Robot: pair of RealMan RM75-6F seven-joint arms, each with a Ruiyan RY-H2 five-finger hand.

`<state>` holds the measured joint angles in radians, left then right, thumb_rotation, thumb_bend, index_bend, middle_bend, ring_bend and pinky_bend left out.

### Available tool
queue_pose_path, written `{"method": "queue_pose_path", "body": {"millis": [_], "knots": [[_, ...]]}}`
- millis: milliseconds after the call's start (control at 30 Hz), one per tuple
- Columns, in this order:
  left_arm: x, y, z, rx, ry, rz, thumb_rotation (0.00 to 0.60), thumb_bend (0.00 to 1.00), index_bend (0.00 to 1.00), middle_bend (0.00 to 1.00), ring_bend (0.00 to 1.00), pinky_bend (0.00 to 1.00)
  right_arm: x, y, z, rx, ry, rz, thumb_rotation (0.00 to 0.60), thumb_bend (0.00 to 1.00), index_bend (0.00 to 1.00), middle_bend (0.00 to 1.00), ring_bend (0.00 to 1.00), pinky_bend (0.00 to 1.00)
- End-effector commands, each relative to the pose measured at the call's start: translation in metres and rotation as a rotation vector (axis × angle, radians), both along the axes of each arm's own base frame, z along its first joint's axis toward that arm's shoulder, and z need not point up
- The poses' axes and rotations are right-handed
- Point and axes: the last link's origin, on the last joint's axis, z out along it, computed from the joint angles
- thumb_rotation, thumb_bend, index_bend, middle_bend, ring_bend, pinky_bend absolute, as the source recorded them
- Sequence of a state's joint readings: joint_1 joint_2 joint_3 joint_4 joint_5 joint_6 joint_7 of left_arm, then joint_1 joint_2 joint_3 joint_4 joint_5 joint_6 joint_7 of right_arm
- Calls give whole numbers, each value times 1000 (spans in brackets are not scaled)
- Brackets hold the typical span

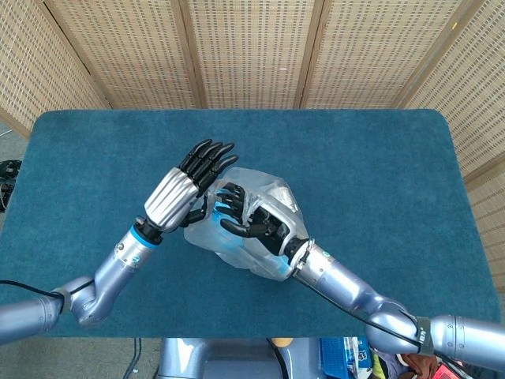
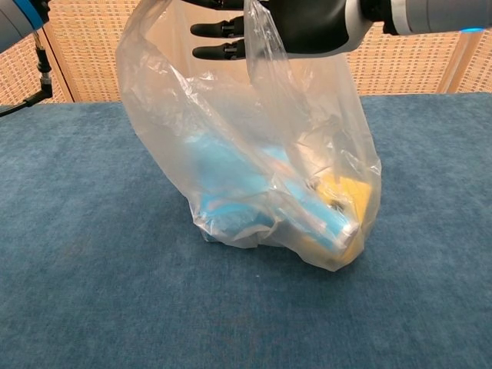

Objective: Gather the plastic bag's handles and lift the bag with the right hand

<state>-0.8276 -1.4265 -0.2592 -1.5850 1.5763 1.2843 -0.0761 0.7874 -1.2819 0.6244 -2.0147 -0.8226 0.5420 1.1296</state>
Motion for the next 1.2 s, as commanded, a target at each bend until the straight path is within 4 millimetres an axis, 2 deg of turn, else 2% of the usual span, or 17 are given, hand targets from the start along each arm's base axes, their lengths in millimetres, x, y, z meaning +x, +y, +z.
{"method": "queue_pose_path", "body": {"millis": [33,400,800,1200], "knots": [[0,1,-1,5,0,-1,600,848,0,0,0,0,1,1,-1,5,-1,2,600,384,129,227,46,38],[-1,6,2,29,-9,1,600,848,0,0,0,0,1,7,-14,41,33,27,600,383,128,228,45,37],[0,4,-12,-25,-21,17,600,848,0,0,0,0,9,10,-18,48,7,34,600,383,119,227,45,38],[3,3,-13,-29,-31,9,600,848,0,0,0,0,11,6,-20,39,-10,14,600,383,75,189,40,42]]}}
